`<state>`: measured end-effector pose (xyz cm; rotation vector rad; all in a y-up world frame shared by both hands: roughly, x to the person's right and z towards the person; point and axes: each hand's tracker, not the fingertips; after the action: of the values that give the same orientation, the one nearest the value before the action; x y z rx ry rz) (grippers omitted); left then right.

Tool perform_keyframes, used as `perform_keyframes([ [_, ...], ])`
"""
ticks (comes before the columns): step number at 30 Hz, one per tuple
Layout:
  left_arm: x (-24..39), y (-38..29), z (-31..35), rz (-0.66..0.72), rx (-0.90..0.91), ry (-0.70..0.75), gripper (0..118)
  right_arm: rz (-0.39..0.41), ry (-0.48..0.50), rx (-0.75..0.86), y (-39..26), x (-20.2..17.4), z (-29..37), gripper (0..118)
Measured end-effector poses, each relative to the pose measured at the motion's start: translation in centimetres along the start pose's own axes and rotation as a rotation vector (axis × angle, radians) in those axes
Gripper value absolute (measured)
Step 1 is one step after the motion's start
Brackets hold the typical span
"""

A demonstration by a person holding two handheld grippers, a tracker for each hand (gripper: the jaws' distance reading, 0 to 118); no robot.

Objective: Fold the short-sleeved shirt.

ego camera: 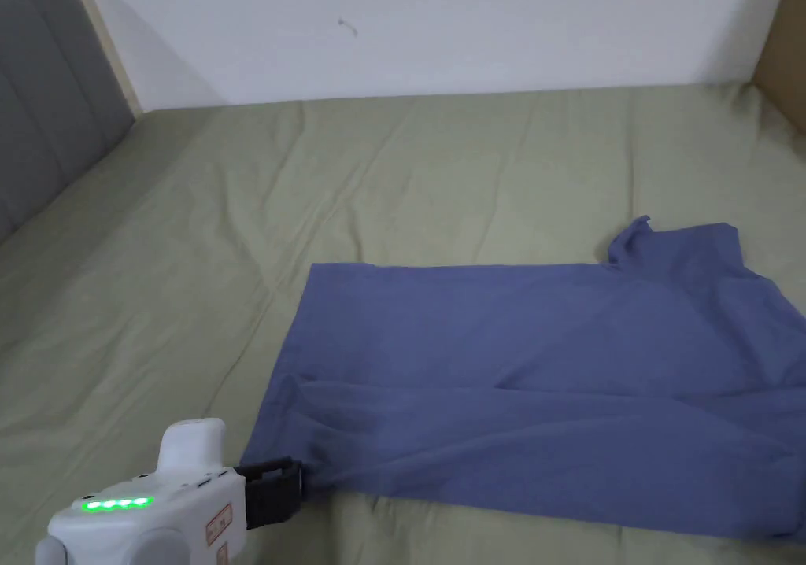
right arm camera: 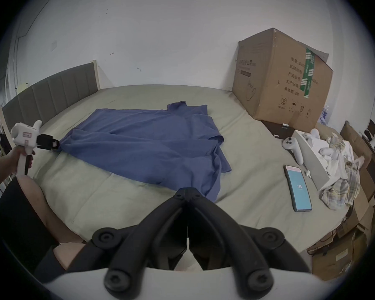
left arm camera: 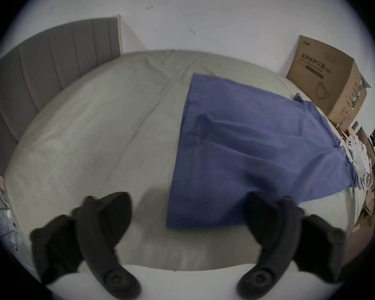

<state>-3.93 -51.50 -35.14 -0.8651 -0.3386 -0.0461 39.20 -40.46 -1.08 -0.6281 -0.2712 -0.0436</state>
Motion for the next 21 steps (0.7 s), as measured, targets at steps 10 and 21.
perform_keyframes([
  [10, 4.6, -1.3, 1.2, -0.292, 0.059, 0.048, 7, -0.023, -0.015, -0.030, -0.9, 3.2, -4.2, 0],
  [21, 3.3, 0.6, 3.4, -0.185, 0.085, -0.001, 7, -0.112, 0.013, -0.189, -4.1, 8.0, -12.6, 97],
])
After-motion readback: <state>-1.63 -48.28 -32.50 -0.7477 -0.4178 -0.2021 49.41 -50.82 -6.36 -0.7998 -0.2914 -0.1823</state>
